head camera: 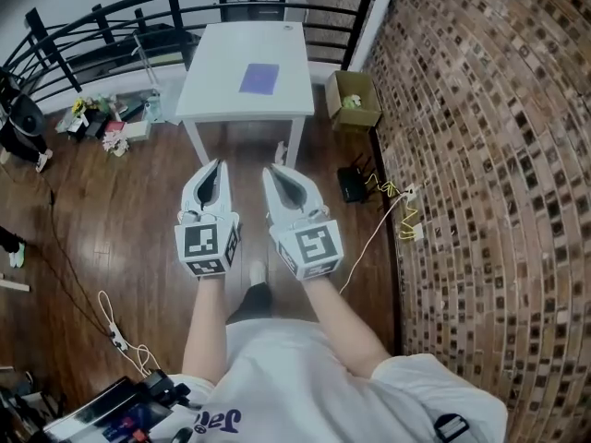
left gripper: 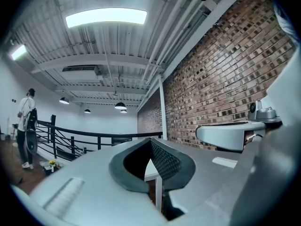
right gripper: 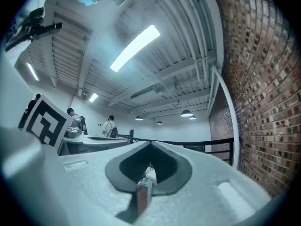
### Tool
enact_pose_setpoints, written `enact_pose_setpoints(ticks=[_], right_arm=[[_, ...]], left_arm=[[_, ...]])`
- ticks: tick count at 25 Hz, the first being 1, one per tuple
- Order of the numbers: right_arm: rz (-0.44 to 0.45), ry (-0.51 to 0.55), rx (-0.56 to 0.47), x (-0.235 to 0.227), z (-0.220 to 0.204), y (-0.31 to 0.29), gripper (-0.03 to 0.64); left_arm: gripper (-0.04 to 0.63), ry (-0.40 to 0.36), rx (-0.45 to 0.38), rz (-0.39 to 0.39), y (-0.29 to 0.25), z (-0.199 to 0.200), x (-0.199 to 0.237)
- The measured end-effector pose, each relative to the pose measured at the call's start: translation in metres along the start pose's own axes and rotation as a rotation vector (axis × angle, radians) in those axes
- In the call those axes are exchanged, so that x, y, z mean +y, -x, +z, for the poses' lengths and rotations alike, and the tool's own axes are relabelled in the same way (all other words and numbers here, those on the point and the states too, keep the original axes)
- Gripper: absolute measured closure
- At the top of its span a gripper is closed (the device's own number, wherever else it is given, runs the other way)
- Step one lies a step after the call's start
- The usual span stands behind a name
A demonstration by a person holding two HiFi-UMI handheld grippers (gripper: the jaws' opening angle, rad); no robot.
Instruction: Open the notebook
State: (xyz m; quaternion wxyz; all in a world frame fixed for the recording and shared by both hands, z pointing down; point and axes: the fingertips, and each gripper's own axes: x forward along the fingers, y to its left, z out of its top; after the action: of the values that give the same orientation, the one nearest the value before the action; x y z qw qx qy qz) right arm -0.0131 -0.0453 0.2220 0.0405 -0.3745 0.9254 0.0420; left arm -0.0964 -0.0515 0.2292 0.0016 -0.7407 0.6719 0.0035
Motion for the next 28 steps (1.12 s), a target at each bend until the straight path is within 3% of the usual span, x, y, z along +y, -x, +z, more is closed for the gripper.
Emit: enact_pose_setpoints(ticks=[7, 17, 28], right_arm=[[-0.033, 0.040, 0.010, -0.041, -0.005, -0.100, 0.629], [0.017, 0.045, 0.053, -0.051, -0.035, -0.203, 0.629], [-0.033, -0.012, 0.052, -0.142, -0.066, -0.293, 0.629]], left_arm=[[0.580, 0.027, -0.039, -0.044, -0.097, 0.009, 0.049], [0.580, 0.034, -0.025, -0.086, -0.185, -0.005, 0.100], [0.580, 0.023, -0.008, -0.082, -0.295, -0.024, 0.136]])
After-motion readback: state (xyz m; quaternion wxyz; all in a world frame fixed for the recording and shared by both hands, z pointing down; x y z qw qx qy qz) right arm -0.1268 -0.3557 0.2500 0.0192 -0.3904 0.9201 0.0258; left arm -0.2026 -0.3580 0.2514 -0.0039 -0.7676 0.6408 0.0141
